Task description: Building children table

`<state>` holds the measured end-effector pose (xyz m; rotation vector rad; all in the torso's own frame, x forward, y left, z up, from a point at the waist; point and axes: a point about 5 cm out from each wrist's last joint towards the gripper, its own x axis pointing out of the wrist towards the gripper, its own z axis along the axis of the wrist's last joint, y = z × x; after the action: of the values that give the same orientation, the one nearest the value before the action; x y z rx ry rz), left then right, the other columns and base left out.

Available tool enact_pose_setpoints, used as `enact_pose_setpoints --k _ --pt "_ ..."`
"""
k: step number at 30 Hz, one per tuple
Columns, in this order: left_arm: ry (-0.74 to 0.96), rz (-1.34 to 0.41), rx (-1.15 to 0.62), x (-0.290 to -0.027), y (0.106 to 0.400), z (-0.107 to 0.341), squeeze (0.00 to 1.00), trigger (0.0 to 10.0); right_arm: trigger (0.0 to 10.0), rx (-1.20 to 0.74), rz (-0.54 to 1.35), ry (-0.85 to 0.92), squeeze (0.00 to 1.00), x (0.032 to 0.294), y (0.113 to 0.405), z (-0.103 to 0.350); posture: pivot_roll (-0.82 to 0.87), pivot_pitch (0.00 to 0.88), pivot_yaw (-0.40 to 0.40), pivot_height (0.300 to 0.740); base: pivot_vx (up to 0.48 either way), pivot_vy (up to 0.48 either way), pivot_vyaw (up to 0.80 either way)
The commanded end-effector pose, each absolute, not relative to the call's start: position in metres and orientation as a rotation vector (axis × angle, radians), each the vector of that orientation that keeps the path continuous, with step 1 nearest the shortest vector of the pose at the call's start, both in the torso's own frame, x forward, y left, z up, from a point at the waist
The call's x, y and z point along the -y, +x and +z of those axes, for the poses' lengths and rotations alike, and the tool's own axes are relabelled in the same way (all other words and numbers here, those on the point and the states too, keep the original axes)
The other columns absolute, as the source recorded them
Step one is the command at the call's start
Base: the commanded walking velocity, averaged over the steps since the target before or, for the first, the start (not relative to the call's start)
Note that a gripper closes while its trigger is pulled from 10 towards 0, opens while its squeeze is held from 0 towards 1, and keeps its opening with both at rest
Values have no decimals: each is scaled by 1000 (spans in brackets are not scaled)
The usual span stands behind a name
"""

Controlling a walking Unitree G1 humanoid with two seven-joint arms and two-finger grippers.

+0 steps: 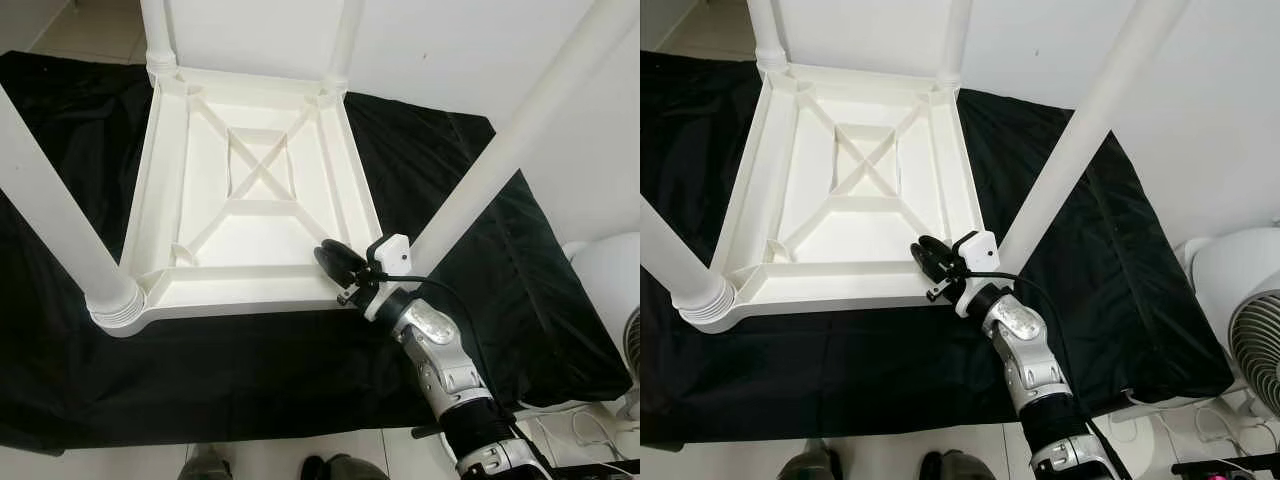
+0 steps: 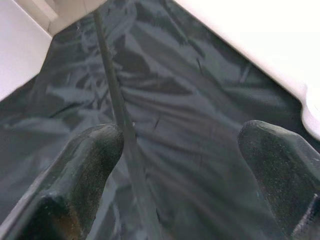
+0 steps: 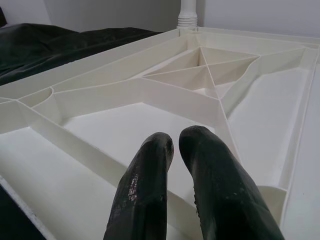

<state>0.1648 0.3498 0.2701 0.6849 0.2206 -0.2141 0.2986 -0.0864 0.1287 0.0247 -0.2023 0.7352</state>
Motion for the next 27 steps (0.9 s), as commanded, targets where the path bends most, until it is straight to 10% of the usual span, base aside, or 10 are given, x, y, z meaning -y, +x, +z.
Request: enact_pose_setpoints --k 1,13,27 --pt "693 -22 -117 -357 177 270 0 10000 10000 190 710 21 0 92 296 124 169 99 -93 740 0 0 0" --pt "448 -25 92 -351 229 257 0 10000 10000 194 693 18 0 96 287 123 113 106 -70 740 0 0 0" --pt "276 -448 180 -268 257 236 0 10000 10000 174 614 -7 0 117 281 118 72 114 -31 740 0 0 0"
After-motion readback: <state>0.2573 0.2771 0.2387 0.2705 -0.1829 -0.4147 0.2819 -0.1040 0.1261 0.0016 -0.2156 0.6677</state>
